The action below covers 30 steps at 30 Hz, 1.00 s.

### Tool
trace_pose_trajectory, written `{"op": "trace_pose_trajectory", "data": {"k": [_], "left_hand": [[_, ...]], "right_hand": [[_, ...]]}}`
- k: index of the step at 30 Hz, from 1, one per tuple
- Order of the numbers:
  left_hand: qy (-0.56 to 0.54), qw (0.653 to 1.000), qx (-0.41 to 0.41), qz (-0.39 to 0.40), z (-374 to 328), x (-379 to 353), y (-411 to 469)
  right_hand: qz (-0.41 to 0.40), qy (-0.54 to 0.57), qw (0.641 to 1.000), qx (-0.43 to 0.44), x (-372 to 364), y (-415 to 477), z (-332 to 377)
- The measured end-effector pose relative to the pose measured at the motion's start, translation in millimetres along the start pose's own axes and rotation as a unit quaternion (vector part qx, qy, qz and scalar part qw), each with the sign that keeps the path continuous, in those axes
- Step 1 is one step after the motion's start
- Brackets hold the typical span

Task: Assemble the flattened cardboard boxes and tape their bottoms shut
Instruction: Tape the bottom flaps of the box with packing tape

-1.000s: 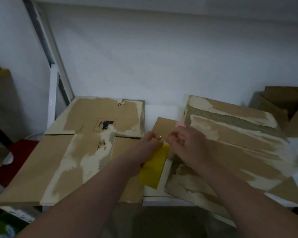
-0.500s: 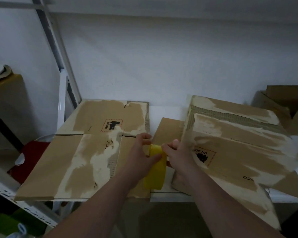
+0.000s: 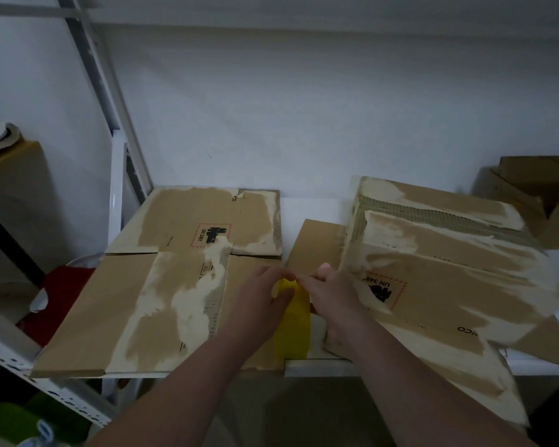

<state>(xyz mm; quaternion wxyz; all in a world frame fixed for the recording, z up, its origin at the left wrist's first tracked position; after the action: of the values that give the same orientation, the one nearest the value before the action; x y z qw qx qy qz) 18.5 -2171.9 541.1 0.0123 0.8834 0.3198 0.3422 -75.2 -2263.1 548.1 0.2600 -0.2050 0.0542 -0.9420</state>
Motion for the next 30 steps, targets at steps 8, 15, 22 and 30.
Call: {"op": "trace_pose_trajectory", "data": {"k": [8, 15, 22, 30], "left_hand": [[0.071, 0.997, -0.025, -0.013, -2, 3, 7], [0.081, 0.996, 0.018, -0.019, -4, -1, 11], [0.049, 0.994, 0.078, -0.059, -4, 0, 17], [0.142, 0.982, 0.05, -0.114, 8, 41, 37]], "right_hand": [[-0.01, -0.001, 0.998, 0.064, -4, -5, 0], [-0.061, -0.011, 0.993, 0.098, -9, -3, -3], [-0.148, -0.067, 0.981, 0.106, -22, 3, -1], [0.011, 0.052, 0.998, -0.025, -23, 20, 8]]}}
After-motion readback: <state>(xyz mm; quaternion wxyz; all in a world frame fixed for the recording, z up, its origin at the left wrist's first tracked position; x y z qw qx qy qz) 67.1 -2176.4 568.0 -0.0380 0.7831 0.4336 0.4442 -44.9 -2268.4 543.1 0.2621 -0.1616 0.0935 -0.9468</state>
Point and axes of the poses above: each hand's wrist, its own y-axis towards the middle knuckle, its own x-axis out of the back of the hand, z = x × y, the point moved 1 cm from there along y, towards the middle knuckle, and after that the axes turned 4 degrees about -z, right-handed, at the moved point
